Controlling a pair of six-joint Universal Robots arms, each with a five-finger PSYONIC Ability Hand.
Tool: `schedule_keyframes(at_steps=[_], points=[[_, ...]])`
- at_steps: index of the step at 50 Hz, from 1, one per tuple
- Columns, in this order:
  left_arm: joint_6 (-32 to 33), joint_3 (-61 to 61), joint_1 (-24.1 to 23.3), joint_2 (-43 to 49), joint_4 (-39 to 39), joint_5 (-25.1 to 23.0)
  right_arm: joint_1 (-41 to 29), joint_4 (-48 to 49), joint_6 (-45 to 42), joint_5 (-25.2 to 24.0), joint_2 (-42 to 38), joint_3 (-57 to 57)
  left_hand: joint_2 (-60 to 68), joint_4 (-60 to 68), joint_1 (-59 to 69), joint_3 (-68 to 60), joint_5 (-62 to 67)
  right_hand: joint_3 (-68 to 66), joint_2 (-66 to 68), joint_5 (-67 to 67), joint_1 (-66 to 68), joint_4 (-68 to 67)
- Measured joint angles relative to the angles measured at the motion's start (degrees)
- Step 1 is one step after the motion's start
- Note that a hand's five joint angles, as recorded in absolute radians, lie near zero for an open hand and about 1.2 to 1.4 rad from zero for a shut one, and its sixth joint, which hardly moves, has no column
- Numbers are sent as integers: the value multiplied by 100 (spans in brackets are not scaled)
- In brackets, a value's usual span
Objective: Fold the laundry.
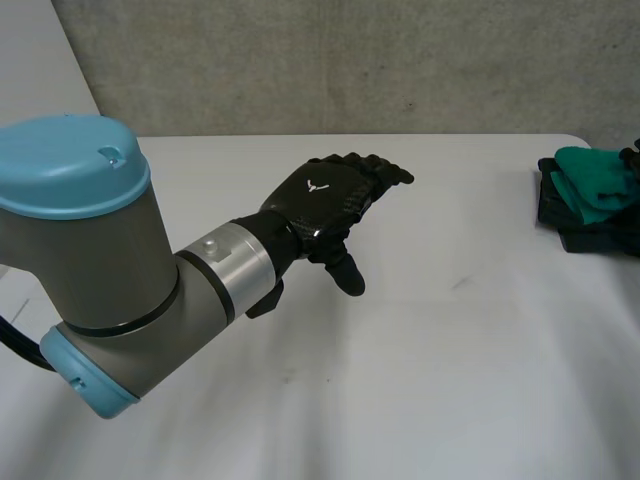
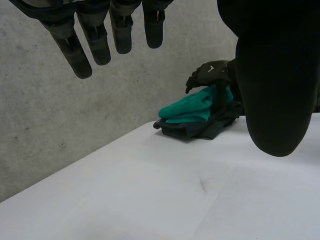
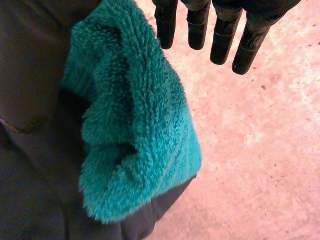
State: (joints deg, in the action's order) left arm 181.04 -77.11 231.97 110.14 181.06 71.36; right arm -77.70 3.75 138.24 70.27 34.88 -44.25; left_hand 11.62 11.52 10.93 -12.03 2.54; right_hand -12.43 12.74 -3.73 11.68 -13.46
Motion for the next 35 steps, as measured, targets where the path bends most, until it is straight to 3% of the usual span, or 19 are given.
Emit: schedule_keyframes(at_steps=[5, 10, 13, 16, 19, 24, 26, 35], points=[[5, -16, 8, -63, -1, 1, -7, -481, -287, 110, 189, 24, 0, 0, 0, 0, 0, 36, -20, 17, -5, 2], [10, -20, 59, -249, -2, 8, -92, -1038, -467, 662, 785, 46, 0, 0, 0, 0, 0, 36, -20, 17, -5, 2], [11, -23, 108, -439, -8, 19, -324, -1111, -409, 1289, 1205, 38, 0, 0, 0, 0, 0, 36, -20, 16, -5, 2], [11, -25, 152, -580, -12, 27, -539, -1106, -353, 1616, 1402, 20, 0, 0, 0, 0, 0, 36, -20, 17, -5, 2], [2, -31, 277, -829, -22, 64, -1175, -1069, -62, 2149, 1772, -112, 0, 0, 0, 0, 0, 36, -20, 16, -5, 2], [-27, -39, 536, -1119, -26, 273, -1734, -1023, 460, 2301, 2067, -369, 0, 0, 0, 0, 0, 36, -20, 16, -5, 2], [-38, -65, 788, -1350, -24, 564, -2313, -906, 1293, 2299, 2491, -842, 0, 0, 0, 0, 0, 36, -20, 16, -5, 2], [-1, -322, 1515, -1777, -59, 1282, -3237, -318, 2706, 2226, 3444, -2327, 0, 0, 0, 0, 0, 36, -20, 17, -5, 2]])
